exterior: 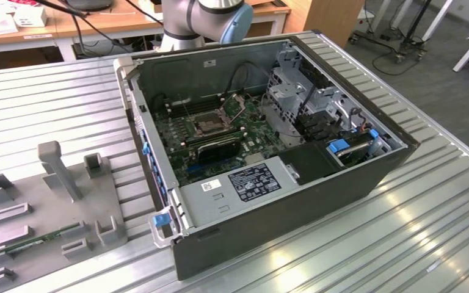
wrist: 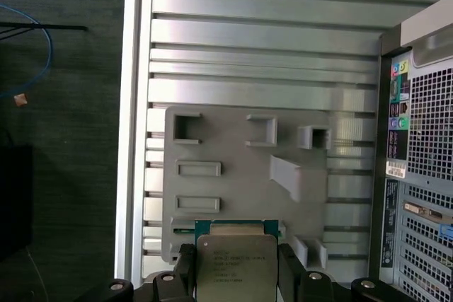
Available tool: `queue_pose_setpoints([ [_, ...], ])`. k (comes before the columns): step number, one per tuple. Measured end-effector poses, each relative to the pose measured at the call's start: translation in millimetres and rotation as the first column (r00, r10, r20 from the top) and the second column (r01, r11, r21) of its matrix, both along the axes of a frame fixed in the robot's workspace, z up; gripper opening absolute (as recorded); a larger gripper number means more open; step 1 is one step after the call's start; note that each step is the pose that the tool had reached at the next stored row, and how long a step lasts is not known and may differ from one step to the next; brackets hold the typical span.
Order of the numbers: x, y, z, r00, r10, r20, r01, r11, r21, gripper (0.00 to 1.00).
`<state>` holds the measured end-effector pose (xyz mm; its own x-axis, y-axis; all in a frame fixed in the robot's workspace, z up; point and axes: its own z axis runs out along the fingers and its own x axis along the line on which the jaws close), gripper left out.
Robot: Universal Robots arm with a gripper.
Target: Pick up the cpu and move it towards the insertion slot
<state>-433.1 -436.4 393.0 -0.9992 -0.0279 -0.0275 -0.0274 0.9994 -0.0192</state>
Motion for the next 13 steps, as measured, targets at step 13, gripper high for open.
queue_pose_setpoints([
  [13,1.7,0.0,0.6,1.0000,0.000,0.0000,0.000,1.0000,0.0000,0.55],
])
